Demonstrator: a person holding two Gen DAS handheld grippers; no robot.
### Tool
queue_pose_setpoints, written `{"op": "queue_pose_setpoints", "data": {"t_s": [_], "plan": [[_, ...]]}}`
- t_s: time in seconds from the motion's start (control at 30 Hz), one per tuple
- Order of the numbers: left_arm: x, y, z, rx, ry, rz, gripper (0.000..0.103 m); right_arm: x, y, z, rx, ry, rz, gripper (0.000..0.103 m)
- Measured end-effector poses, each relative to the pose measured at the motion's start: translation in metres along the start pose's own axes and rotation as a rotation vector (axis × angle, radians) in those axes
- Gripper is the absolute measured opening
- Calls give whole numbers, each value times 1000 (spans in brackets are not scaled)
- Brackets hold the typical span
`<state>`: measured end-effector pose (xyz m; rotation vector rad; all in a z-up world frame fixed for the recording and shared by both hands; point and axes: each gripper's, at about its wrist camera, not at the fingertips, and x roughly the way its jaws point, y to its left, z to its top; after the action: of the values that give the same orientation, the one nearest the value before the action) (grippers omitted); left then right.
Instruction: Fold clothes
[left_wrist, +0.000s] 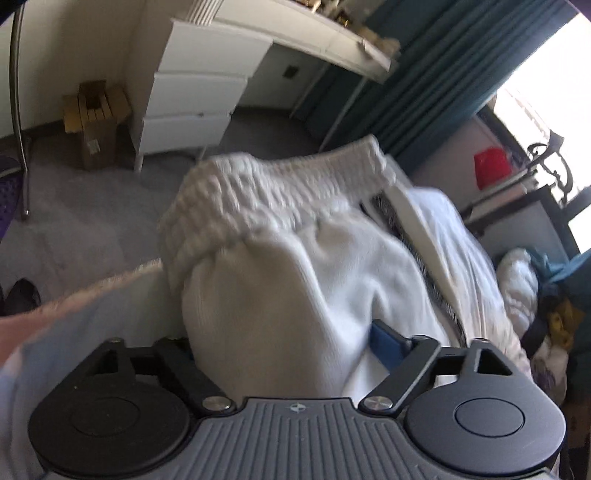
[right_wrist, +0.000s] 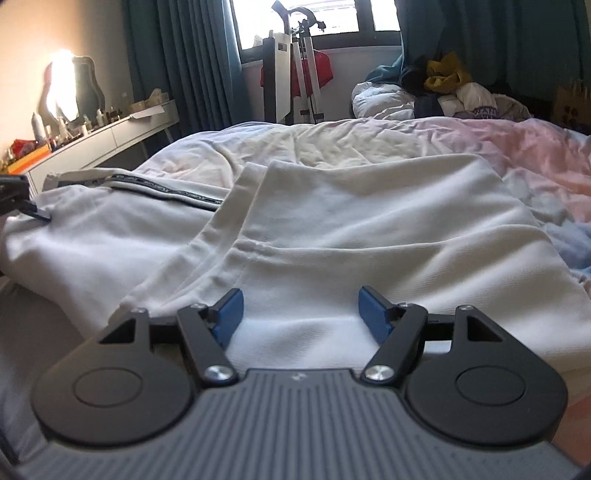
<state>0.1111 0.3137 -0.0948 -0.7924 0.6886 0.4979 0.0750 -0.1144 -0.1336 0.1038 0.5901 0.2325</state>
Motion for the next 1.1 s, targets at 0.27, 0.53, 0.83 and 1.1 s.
{"op": "queue_pose_setpoints", "data": {"t_s": [0.27, 0.53, 0.83, 1.1], "plan": [[-37, -48, -11, 240, -203, -22, 14, 3, 0, 2, 14, 18, 3, 72], [-120, -142, -58, 508, -415, -113, 13, -19, -37, 28, 204, -29, 61, 70], [-188, -285, -181, 752, -551, -241, 13, -67, -128, 48, 494, -148, 28, 72], [-170, -369, -387, 1168, -557, -330, 13, -113, -234, 37, 830, -254, 47, 72]]}}
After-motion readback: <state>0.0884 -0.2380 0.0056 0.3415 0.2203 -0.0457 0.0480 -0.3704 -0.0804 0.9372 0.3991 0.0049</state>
